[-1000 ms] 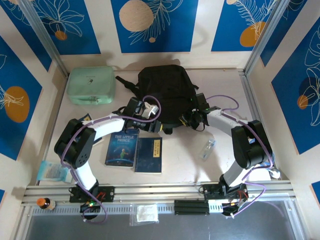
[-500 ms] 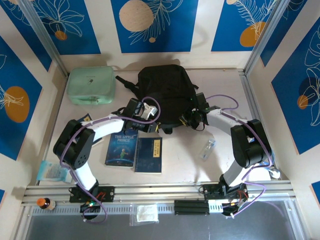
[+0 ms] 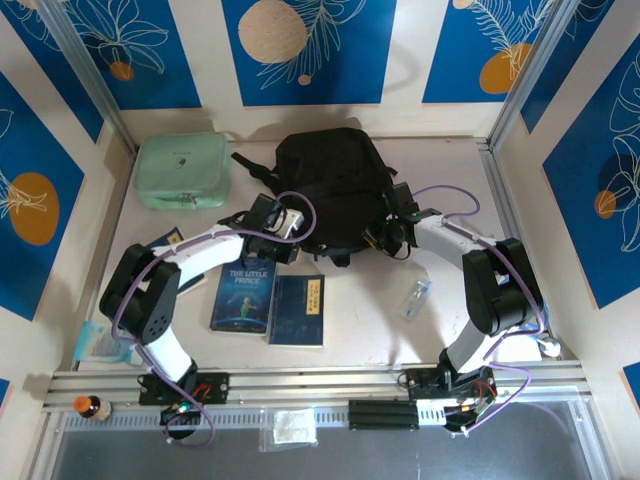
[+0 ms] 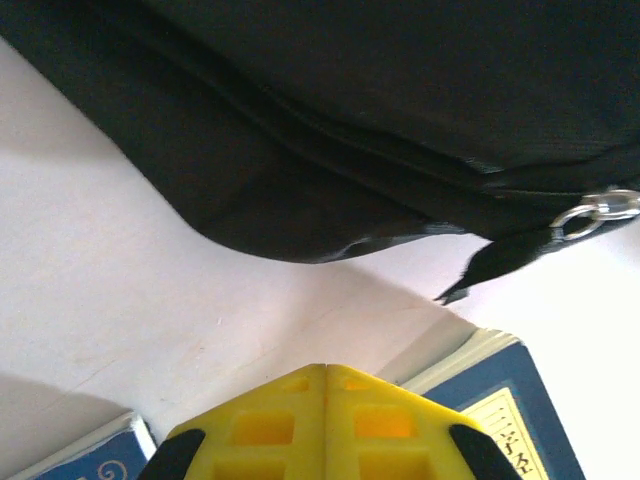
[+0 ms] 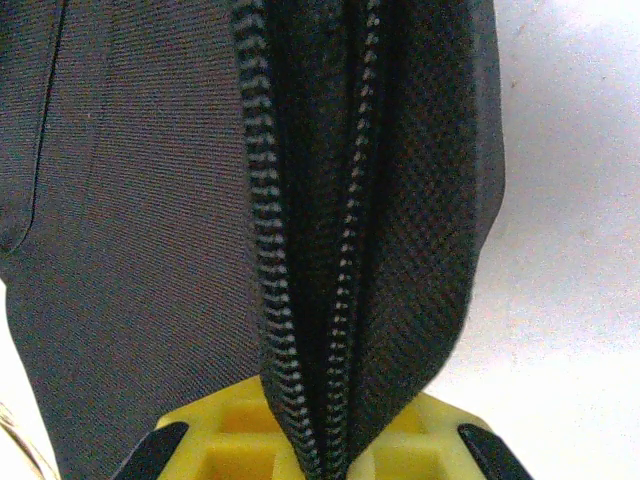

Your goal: Pack books, pencil case, and school supplies into a backpack

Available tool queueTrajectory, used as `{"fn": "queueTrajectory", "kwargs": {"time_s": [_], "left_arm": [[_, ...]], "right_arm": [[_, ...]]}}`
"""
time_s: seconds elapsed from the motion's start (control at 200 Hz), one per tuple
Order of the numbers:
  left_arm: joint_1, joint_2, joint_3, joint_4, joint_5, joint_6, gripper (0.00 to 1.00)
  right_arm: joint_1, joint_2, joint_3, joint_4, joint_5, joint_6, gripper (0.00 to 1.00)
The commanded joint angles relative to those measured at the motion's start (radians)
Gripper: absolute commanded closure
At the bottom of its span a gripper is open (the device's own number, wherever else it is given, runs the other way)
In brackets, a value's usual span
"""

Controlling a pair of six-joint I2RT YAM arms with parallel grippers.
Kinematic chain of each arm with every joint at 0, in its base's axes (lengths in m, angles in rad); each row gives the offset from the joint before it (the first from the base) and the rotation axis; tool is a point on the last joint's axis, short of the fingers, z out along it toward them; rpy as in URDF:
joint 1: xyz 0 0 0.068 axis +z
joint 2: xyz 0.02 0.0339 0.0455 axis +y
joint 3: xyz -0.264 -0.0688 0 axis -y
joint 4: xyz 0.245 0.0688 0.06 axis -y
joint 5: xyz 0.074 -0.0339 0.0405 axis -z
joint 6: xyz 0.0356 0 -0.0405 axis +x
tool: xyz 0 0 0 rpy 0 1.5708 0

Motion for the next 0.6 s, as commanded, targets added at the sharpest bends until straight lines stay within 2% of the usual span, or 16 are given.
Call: {"fn": "queueTrajectory", "kwargs": {"time_s": [0.0, 0.065, 0.135, 0.205, 0.32, 0.44, 0.595], "left_arm": [[0.010, 0.018, 0.033, -0.028, 0.028, -0.002, 1.00], [0.010, 0.004, 0.018, 0.016, 0.094, -0.003, 1.00], [0.010, -0.016, -0.004, 0.080, 0.187, 0.008, 0.82], [0.010, -0.030, -0.029, 0.147, 0.264, 0.024, 0.68], [0.005, -0.015, -0.051, 0.219, 0.308, 0.069, 0.53], [0.000, 0.037, -0.008, 0.218, 0.324, 0.126, 0.47], [0.000, 0.106, 0.060, 0.201, 0.384, 0.163, 0.46]], "right_arm": [[-0.004, 0.004, 0.019, 0.002, 0.011, -0.021, 0.93], [-0.005, 0.005, 0.019, 0.006, 0.004, -0.021, 0.93], [-0.005, 0.005, 0.019, 0.008, 0.002, -0.021, 0.93], [-0.006, 0.006, 0.020, 0.011, -0.002, -0.026, 0.93], [-0.011, 0.013, 0.025, 0.011, -0.013, -0.034, 0.93], [-0.013, 0.021, 0.032, 0.011, -0.025, -0.036, 0.93], [-0.014, 0.034, 0.043, 0.007, -0.034, -0.035, 0.93]]}}
